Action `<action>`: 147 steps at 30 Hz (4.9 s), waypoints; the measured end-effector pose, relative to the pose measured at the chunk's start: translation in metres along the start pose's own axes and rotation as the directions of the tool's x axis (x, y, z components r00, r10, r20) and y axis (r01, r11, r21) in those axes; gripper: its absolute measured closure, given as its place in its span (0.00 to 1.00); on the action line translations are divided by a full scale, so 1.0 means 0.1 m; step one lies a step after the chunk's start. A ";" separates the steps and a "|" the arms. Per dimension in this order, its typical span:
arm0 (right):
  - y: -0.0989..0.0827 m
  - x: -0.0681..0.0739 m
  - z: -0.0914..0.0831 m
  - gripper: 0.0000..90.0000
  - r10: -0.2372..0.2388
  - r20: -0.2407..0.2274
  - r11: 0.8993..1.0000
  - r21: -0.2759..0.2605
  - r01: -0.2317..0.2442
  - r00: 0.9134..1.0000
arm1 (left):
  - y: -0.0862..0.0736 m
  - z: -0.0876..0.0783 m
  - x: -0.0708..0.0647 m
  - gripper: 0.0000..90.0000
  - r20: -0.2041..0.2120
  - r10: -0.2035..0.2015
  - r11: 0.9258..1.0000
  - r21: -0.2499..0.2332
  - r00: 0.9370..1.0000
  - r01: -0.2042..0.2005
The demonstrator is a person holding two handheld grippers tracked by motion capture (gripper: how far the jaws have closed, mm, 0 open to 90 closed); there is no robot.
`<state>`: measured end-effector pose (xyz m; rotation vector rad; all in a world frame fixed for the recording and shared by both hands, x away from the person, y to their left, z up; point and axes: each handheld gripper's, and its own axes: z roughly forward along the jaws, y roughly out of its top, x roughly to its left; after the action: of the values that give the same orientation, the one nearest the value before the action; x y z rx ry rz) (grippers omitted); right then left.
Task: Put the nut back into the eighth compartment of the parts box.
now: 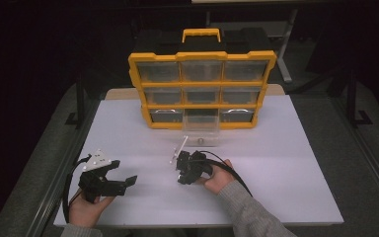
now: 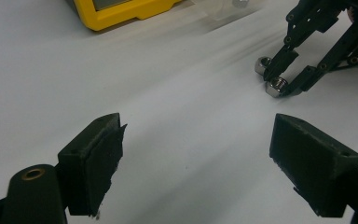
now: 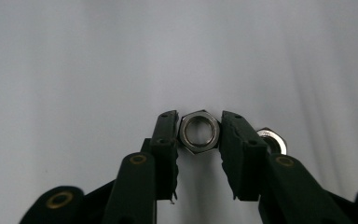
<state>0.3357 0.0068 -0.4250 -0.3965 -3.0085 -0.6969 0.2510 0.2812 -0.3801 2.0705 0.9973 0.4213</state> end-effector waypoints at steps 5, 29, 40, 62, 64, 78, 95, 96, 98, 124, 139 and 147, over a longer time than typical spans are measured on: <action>-0.01 -0.05 0.00 0.76 0.009 -0.023 1.000 -0.013 -0.010 1.000 | 0.00 0.00 0.00 0.18 0.000 0.000 1.000 0.003 1.000 0.000; 0.03 -0.20 -0.31 0.77 0.013 -0.092 0.997 -0.079 -0.020 0.996 | 0.00 0.00 0.01 0.19 -0.001 0.007 1.000 0.004 1.000 -0.007; 0.12 -0.33 -0.64 0.77 -0.004 -0.073 0.991 -0.132 -0.005 0.997 | 0.00 0.00 0.00 0.18 -0.001 -0.006 1.000 -0.007 1.000 0.006; 0.21 -0.65 -1.25 0.77 0.057 -0.007 0.980 -0.190 -0.057 0.998 | 0.01 -0.02 0.01 0.18 -0.002 -0.005 1.000 0.001 1.000 0.005; 0.22 -0.69 -1.29 0.77 0.065 0.009 0.980 -0.189 -0.062 0.998 | 0.01 -0.02 0.01 0.18 -0.003 -0.004 1.000 -0.006 1.000 0.004; 0.19 -0.97 -1.43 0.77 0.155 0.061 0.972 -0.188 -0.141 0.986 | 0.01 -0.02 0.01 0.18 -0.001 -0.008 1.000 -0.009 1.000 0.008; 0.02 -1.23 -1.21 0.77 0.255 0.101 0.960 -0.144 -0.240 0.962 | 0.01 -0.03 0.01 0.19 -0.002 -0.011 1.000 -0.008 1.000 0.011; 0.00 -1.25 -1.19 0.77 0.260 0.104 0.959 -0.143 -0.244 0.960 | 0.01 -0.03 0.01 0.19 -0.002 -0.013 1.000 -0.008 1.000 0.013; -0.02 -1.27 -1.16 0.77 0.272 0.111 0.957 -0.136 -0.256 0.956 | 0.01 -0.03 0.01 0.19 -0.003 -0.013 1.000 -0.009 1.000 0.013; -0.10 -1.08 -1.32 0.70 0.250 0.090 0.956 -0.184 -0.230 0.964 | 0.00 -0.02 0.01 0.19 -0.008 -0.012 1.000 -0.007 1.000 0.012; -0.09 -0.69 -1.38 0.69 0.155 0.067 0.965 -0.222 -0.137 0.986 | 0.00 -0.01 0.00 0.19 -0.006 -0.024 1.000 -0.015 1.000 0.024; -0.16 -0.56 -1.34 0.69 0.127 0.051 0.964 -0.242 -0.111 0.991 | 0.01 -0.01 0.00 0.19 -0.006 -0.014 1.000 -0.005 1.000 0.014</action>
<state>0.3816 -0.0785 -0.3158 -0.6147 -2.9362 -1.0593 0.2507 0.2819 -0.3788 2.0574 1.0133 0.4228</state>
